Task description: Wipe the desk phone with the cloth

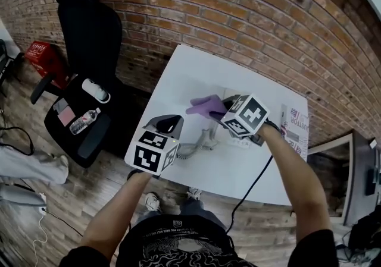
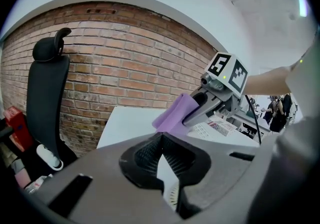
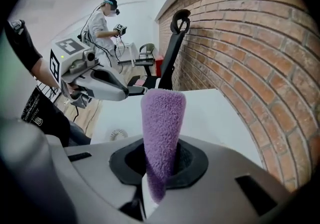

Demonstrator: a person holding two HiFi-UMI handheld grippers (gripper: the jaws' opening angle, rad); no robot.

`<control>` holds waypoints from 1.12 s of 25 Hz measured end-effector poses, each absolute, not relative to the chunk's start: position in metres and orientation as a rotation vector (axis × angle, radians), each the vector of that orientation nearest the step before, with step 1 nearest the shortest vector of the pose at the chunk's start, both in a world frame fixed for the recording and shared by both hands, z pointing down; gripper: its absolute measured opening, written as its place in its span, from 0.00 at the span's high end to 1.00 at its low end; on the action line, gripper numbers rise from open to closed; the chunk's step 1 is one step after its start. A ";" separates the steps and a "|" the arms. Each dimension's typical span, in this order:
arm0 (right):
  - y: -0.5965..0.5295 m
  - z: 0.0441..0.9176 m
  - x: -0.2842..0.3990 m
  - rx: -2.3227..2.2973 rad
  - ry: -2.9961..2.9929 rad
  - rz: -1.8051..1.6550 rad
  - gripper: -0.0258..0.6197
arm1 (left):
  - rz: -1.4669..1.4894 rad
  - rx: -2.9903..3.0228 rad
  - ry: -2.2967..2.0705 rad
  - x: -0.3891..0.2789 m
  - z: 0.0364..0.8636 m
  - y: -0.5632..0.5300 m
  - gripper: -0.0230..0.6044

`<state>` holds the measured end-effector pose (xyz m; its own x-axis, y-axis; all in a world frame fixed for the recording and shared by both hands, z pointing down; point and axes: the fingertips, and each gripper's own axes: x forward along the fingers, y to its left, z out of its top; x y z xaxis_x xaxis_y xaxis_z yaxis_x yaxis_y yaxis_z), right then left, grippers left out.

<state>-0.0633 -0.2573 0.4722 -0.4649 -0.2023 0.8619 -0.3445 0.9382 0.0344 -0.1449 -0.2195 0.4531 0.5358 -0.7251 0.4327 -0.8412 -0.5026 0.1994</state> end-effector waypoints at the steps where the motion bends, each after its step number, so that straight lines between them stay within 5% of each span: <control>1: -0.264 0.467 -0.061 0.396 -2.084 0.170 0.89 | 0.413 2.388 -1.291 -0.142 0.452 -0.223 0.96; 15: -0.361 0.426 -0.029 0.464 -2.264 0.135 0.89 | 0.418 2.294 -1.410 -0.105 0.448 -0.262 0.96; 28: -0.417 0.487 -0.004 0.424 -2.215 0.223 0.89 | 0.409 2.162 -1.533 -0.099 0.463 -0.271 0.96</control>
<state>-0.0040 -0.4172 0.4871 -0.5828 -0.2247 0.7809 -0.3755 0.9267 -0.0137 -0.0987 -0.2707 0.4631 0.3362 -0.8060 0.4871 -0.9416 -0.2765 0.1924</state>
